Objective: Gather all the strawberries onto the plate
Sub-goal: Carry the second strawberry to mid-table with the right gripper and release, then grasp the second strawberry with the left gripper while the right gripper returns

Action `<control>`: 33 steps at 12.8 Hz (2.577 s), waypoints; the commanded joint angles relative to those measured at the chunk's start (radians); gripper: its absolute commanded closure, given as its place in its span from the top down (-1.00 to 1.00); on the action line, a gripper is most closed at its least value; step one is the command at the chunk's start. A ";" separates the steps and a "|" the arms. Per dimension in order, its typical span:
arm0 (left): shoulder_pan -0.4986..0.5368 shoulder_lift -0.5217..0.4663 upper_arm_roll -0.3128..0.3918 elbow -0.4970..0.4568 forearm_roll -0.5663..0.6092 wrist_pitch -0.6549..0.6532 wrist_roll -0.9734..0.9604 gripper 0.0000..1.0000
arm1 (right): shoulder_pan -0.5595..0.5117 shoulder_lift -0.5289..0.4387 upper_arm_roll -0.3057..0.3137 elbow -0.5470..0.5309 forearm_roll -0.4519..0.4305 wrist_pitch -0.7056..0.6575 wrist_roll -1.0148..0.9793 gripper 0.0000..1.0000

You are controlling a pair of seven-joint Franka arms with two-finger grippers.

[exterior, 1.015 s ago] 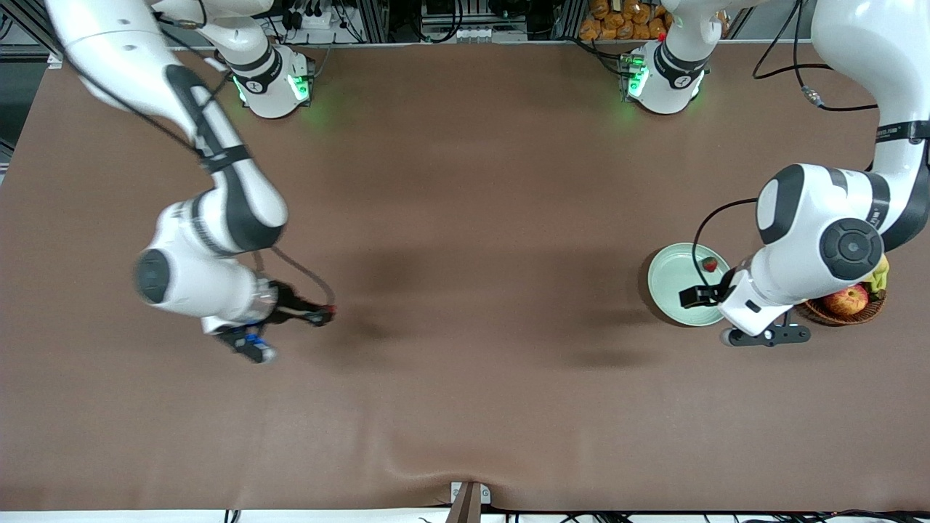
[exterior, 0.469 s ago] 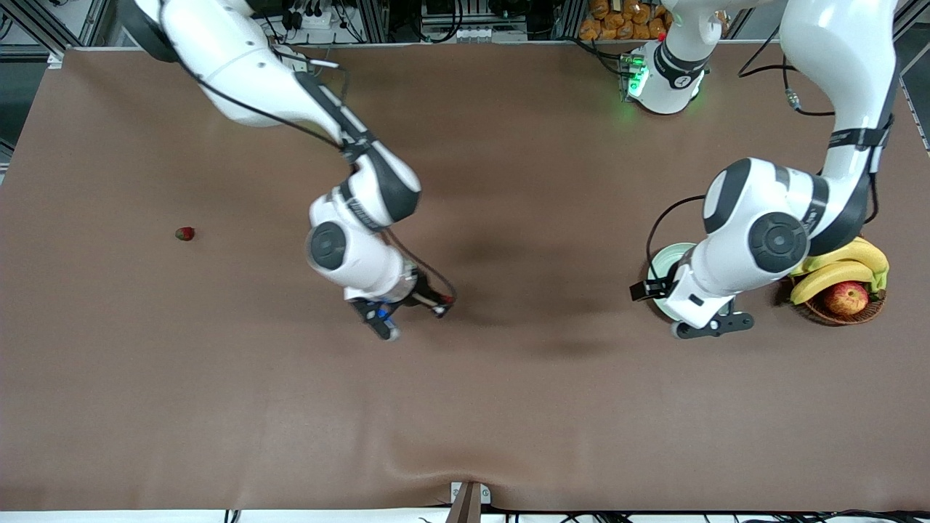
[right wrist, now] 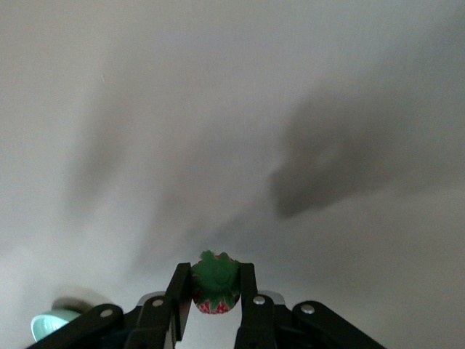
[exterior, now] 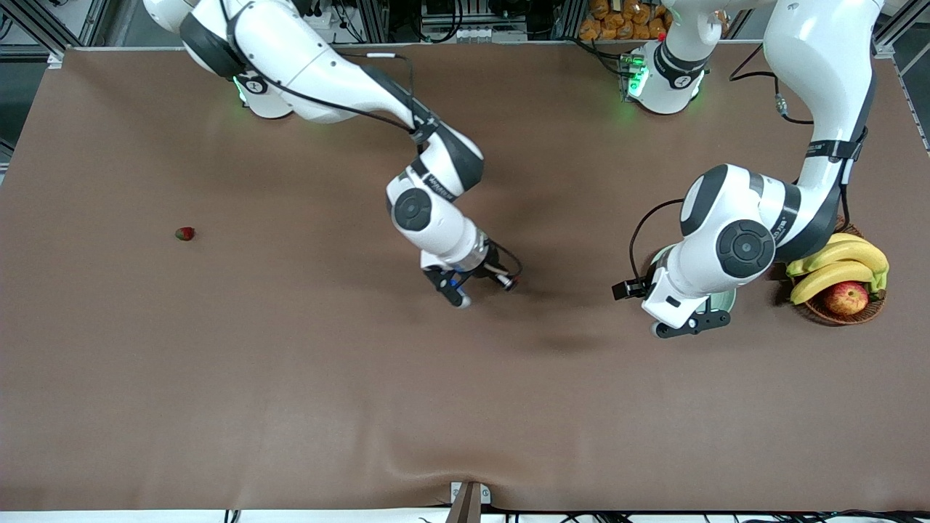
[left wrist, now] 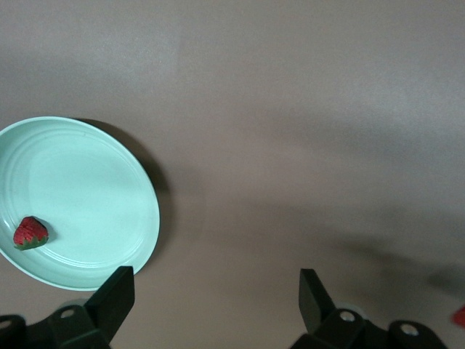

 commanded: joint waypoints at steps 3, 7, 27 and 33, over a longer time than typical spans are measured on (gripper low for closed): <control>0.001 0.012 -0.002 0.006 0.011 -0.013 -0.039 1.00 | 0.107 0.071 -0.016 0.046 0.016 0.092 0.059 -0.58; 0.000 0.023 -0.002 0.009 0.011 -0.013 -0.043 1.00 | 0.123 0.067 -0.022 0.044 0.000 0.087 0.053 1.00; -0.318 0.210 0.001 -0.036 0.023 0.157 -0.355 1.00 | -0.429 -0.154 -0.049 0.026 -0.068 -0.503 -0.425 1.00; -0.313 0.225 0.008 -0.075 0.076 0.164 -0.355 0.75 | -0.627 -0.355 -0.049 -0.215 -0.178 -0.545 -0.860 1.00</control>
